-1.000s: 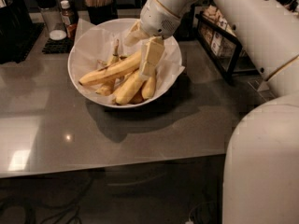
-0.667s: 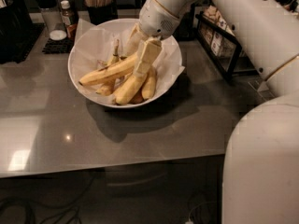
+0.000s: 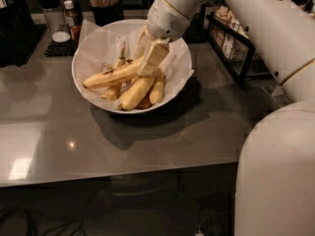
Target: Pick banana from white bowl
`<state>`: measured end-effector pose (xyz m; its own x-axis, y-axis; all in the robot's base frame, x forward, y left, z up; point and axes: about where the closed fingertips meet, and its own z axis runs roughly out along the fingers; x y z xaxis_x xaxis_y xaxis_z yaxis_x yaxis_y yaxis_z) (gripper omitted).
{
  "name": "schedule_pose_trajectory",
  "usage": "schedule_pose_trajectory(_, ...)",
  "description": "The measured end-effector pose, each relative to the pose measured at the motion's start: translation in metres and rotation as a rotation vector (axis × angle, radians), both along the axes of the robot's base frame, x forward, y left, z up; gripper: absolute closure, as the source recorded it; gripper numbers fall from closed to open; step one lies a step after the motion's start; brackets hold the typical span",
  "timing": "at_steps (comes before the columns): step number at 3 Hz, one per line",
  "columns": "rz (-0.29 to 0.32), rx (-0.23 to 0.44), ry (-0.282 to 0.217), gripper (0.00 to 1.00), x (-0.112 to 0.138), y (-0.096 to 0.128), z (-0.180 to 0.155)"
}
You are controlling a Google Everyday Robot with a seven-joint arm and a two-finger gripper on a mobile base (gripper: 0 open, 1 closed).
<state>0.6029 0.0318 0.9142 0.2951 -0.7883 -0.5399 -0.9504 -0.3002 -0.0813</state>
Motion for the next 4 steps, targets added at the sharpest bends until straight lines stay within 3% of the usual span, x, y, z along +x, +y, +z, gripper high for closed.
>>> schedule_pose_trajectory(1,-0.012,0.026,-0.035,1.0,0.003,0.002,0.004)
schedule_pose_trajectory(2,0.013,0.131,-0.072,1.0,-0.006,-0.001,0.014)
schedule_pose_trajectory(4,-0.013,0.367,-0.187,1.0,-0.075,-0.028,0.041)
